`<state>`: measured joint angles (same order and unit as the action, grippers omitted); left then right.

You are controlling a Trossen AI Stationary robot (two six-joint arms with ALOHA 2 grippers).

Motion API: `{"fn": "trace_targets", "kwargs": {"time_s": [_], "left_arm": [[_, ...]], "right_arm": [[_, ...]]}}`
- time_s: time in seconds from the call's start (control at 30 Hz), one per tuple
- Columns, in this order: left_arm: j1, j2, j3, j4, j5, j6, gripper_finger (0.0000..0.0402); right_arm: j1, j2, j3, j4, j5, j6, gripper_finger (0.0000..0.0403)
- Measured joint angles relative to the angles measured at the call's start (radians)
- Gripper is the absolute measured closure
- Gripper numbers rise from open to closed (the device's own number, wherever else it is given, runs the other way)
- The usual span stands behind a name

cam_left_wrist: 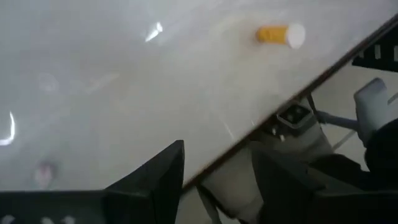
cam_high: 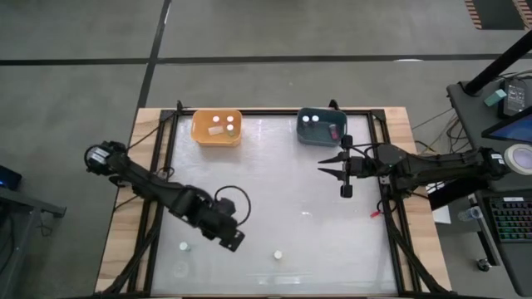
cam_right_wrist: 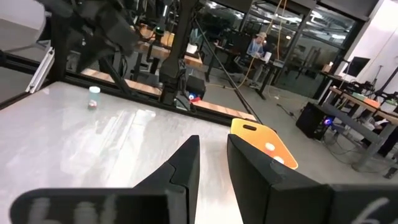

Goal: Pick and place medicine bottles into bin by pill shape (circle, oval)
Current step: Put the blue capsule bottle into the blue bin

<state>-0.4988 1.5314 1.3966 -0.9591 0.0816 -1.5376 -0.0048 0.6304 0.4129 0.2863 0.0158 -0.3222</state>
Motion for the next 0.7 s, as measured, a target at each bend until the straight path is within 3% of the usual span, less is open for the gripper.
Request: {"fn": "trace_targets", "kwargs": {"time_s": [0.43, 0.7], "left_arm": [[-0.247, -0.010, -0.011, -0.337, 0.055, -0.492, 0.0229], [-0.307, -0.008, -0.092, -0.320, 0.041, -0.559, 0.0185]], "right_arm": [[0.000, 0.000, 0.000, -0.004, 0.000, -0.003, 0.0330], [0.000, 0.000, 0.000, -0.002, 0.000, -0.003, 0.0330]]}}
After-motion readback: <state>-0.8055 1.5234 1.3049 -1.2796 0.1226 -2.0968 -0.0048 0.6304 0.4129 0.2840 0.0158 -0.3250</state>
